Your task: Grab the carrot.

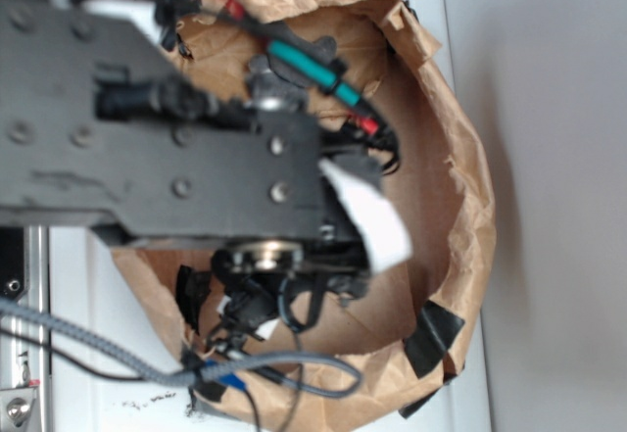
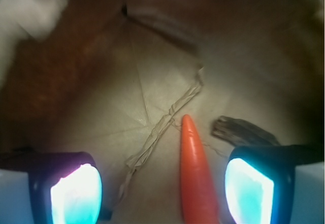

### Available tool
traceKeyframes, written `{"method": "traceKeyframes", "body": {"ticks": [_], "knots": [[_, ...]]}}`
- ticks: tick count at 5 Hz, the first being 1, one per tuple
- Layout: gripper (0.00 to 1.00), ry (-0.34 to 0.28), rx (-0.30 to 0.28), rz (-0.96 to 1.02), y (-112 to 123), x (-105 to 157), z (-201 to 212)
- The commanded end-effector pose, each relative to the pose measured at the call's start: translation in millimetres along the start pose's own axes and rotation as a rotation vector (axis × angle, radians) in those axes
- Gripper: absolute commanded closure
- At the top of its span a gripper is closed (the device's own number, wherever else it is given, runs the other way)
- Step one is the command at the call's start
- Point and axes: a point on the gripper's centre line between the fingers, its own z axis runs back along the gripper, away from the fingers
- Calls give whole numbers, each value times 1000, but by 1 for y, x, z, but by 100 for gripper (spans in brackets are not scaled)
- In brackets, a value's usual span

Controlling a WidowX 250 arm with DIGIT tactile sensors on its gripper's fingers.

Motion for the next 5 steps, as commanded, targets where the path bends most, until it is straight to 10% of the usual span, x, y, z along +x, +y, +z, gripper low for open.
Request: {"method": "traceKeyframes", "body": {"ticks": [1, 3, 4, 5], "knots": [[0, 2, 11, -21, 11, 2, -35], [0, 65, 3, 0, 24, 11, -65], [100, 80, 21, 15, 24, 13, -75], [100, 74, 28, 13, 23, 13, -75]]}}
